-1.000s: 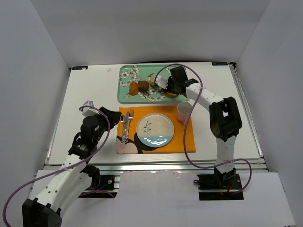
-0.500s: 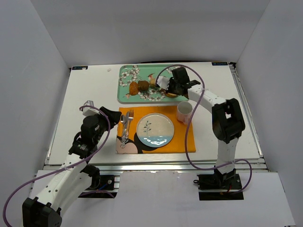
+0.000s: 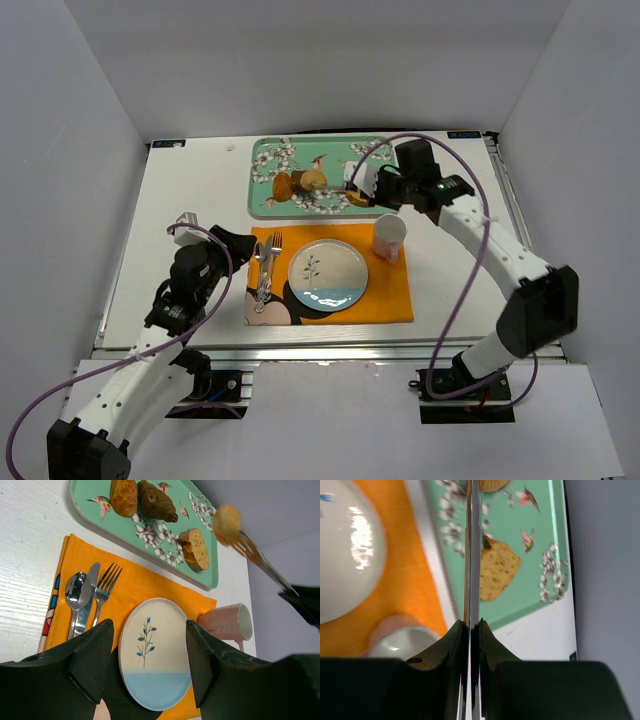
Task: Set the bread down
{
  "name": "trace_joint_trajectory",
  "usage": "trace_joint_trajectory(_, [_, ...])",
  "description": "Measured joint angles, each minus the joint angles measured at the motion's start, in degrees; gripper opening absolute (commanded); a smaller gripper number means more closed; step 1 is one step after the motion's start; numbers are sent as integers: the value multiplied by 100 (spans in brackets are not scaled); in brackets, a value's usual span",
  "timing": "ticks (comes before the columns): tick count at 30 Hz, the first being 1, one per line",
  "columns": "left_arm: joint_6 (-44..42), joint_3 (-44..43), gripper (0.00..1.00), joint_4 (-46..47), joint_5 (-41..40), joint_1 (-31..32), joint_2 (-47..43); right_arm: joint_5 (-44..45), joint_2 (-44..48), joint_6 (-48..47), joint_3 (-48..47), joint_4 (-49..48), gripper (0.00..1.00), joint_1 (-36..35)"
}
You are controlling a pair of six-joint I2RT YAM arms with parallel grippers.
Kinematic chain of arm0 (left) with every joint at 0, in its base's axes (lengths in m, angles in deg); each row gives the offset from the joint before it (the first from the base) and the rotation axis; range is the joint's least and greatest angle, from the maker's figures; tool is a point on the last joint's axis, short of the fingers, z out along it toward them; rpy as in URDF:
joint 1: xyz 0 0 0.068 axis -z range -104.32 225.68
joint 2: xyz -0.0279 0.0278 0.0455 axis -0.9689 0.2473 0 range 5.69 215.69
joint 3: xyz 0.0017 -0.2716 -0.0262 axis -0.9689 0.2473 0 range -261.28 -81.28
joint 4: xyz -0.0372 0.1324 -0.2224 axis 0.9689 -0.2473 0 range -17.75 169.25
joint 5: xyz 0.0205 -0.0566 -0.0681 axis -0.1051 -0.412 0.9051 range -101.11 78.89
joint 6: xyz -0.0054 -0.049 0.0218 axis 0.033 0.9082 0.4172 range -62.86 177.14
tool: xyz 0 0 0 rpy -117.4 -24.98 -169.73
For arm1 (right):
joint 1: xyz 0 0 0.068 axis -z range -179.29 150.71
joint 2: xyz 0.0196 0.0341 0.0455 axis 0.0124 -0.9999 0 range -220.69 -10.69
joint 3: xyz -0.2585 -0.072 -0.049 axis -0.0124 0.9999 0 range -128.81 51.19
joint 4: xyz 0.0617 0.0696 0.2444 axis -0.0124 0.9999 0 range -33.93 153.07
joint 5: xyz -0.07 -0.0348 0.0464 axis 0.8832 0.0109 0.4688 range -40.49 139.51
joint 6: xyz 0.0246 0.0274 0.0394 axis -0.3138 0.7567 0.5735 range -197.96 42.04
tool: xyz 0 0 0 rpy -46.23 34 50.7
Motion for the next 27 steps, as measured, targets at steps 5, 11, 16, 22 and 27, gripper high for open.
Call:
trace_joint_trajectory(5, [0,0,69,7,0,-2,-63,-688,1276,-120,863,627,4,-160])
trace_joint_trajectory(11, [0,0,69,4,0,0,-118,-925,1867,-105,1880,1189,7,-369])
trace_joint_trajectory(16, [0,2,69,0,2,0,-146,-826,1869,-48,2369,1272,14,-431])
trace_joint_trajectory(22, [17,35,69,-42,-2,0,-361,-782,1869,57,2559,1231,27,-487])
trace_joint_trajectory(27, [24,83,69,-50,-2,0,-505,-763,1869,81,2579,1226,35,-520])
